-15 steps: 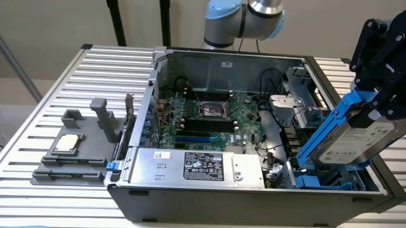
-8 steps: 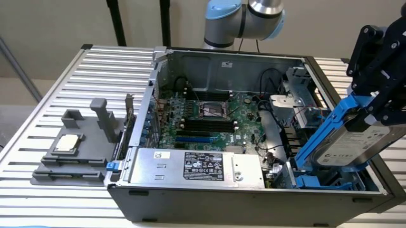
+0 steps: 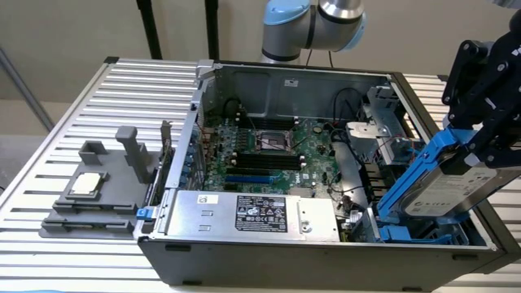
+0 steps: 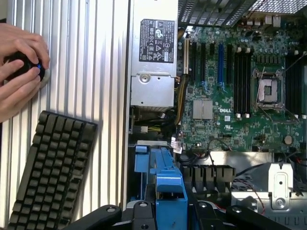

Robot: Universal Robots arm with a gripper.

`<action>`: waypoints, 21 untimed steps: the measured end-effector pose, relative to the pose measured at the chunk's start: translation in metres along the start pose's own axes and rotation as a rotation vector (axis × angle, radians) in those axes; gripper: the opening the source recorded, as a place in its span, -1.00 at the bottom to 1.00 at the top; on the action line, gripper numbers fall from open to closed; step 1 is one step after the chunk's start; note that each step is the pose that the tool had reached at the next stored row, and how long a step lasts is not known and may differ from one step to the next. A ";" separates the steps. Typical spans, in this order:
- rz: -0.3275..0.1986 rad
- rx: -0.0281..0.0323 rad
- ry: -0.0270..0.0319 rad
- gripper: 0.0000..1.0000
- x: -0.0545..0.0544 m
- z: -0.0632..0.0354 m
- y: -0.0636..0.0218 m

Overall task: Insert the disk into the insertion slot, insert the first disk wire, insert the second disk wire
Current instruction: 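Insert the disk into the insertion slot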

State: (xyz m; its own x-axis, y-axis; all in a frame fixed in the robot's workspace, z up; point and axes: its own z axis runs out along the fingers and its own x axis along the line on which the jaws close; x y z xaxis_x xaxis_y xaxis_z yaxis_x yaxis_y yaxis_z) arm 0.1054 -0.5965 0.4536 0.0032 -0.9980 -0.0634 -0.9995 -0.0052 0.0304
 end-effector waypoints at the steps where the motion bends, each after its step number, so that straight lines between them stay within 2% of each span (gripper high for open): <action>1: -0.001 0.0000 -0.0010 -0.35 0.000 0.0008 0.0000; 7: -0.007 -0.0004 -0.0075 -0.35 0.001 0.0036 -0.0001; 21: -0.024 -0.0015 -0.0119 -0.35 0.003 0.0071 -0.0002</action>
State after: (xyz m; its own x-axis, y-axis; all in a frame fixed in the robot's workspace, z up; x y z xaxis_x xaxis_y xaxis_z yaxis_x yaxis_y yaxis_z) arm 0.1054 -0.5989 0.4464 0.0268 -0.9967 -0.0760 -0.9991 -0.0291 0.0302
